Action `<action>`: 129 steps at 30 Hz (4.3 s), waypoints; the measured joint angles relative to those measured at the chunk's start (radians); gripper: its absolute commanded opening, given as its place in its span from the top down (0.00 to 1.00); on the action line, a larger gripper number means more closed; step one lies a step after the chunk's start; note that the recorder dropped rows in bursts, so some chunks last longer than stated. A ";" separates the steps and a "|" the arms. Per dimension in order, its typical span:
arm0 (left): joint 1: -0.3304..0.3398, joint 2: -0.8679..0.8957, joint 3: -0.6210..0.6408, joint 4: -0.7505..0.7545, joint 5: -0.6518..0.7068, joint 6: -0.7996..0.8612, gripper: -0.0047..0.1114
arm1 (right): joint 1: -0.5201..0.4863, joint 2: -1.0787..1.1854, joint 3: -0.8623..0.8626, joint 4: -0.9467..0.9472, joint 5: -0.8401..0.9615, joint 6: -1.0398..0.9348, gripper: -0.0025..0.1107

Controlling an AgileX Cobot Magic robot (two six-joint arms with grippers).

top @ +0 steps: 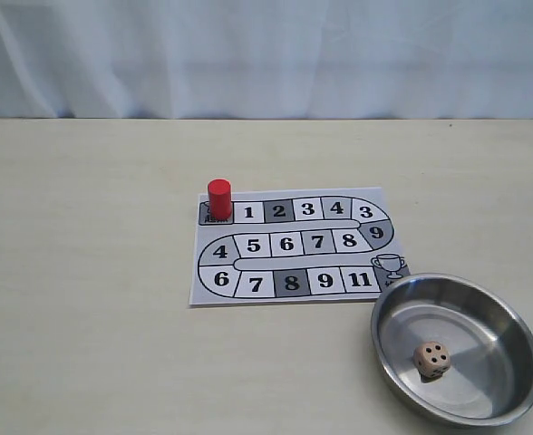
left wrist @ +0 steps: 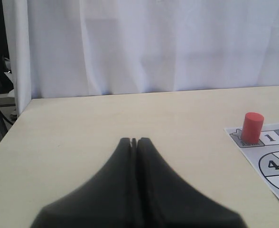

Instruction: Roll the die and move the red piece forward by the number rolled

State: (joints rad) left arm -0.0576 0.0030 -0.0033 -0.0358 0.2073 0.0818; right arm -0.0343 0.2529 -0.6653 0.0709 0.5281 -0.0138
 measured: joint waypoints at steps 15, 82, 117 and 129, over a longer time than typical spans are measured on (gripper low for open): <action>0.000 0.000 0.000 0.000 0.000 0.000 0.96 | 0.000 0.402 -0.042 0.002 0.087 -0.104 0.38; 0.000 0.000 0.000 0.000 0.000 0.000 0.96 | 0.294 1.362 0.047 0.076 -0.094 -0.150 0.47; 0.000 0.000 0.000 0.000 0.000 0.000 0.96 | 0.294 1.332 0.047 0.099 -0.101 -0.150 0.94; 0.000 0.000 0.000 0.000 0.000 0.000 0.96 | 0.294 1.023 0.049 0.055 -0.167 -0.130 0.94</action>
State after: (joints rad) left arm -0.0576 0.0030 -0.0033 -0.0358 0.2073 0.0818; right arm 0.2593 1.2758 -0.6167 0.1263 0.3611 -0.1434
